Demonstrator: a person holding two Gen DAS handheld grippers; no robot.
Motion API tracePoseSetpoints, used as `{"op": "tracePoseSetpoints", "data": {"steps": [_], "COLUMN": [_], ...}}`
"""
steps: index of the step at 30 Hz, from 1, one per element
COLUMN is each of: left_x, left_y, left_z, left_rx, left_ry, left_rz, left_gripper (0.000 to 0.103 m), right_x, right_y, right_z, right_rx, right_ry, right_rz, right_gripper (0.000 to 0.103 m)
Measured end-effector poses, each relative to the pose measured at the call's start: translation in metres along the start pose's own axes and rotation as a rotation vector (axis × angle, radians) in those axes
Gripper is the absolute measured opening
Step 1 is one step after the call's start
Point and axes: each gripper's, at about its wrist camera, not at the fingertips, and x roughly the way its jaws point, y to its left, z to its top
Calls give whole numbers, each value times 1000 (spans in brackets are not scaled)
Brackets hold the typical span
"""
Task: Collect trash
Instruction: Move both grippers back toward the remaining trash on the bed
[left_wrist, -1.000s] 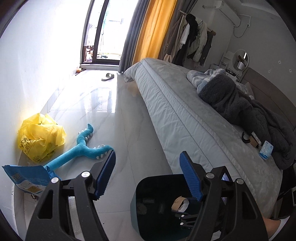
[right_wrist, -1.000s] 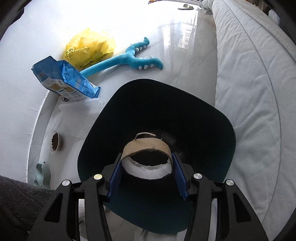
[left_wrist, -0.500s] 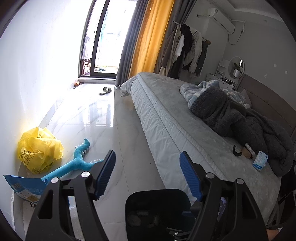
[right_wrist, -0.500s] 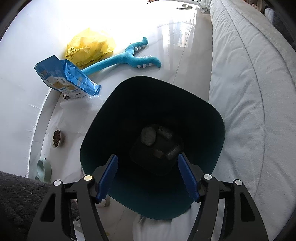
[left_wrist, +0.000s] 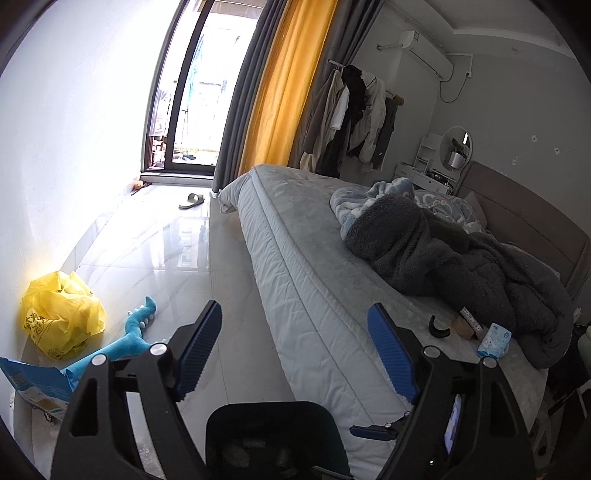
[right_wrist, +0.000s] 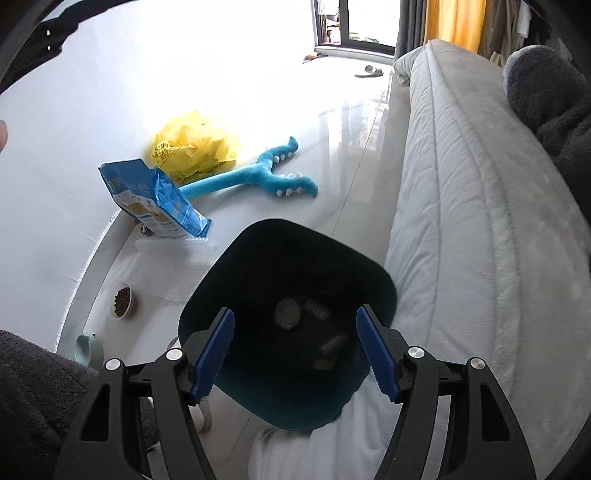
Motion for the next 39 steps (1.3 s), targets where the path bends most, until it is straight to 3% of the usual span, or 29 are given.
{"op": "tracePoseSetpoints", "data": {"steps": [10,19,30,39], "left_x": [21,42,82,108], "left_y": [-38,-75,-119,-141], "left_z": [-4,-6,-16,-19], "left_rx": [34,75,142,158], "left_ry": [21,46,114,149], "left_rz": [-20,-67,-108,-134], "left_gripper": [86,87,87,87], "right_x": [-58,-93,-127,-136], "right_y": [-46,-92,-164,-191], "right_z": [-5,-18,-44,-57], "right_rx": [22,27,22,-88], "right_ry": [-165,-230,-228,-192], "right_rz": [-70,-179,-397,-595], "right_gripper": [74,76,84,92]}}
